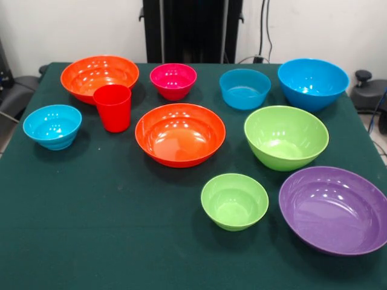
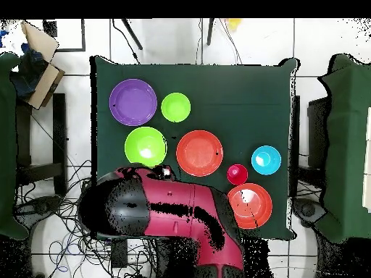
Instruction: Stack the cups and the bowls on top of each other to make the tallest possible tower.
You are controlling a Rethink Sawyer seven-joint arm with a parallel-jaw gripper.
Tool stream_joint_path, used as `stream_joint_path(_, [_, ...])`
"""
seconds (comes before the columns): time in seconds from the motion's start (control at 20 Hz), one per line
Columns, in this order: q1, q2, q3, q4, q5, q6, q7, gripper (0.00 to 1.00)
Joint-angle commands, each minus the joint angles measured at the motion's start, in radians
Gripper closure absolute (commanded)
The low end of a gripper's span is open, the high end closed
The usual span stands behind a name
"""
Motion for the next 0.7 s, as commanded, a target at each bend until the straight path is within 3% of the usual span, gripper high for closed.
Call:
stream_joint_path(0.05, [-0.014,0.078,0.072,0.004,-0.010,-0.006,0.069,0.00])
stream_joint_path(0.7, [-0.023,0.288,0.073,0.010,-0.060,-0.271,0.107,0.00])
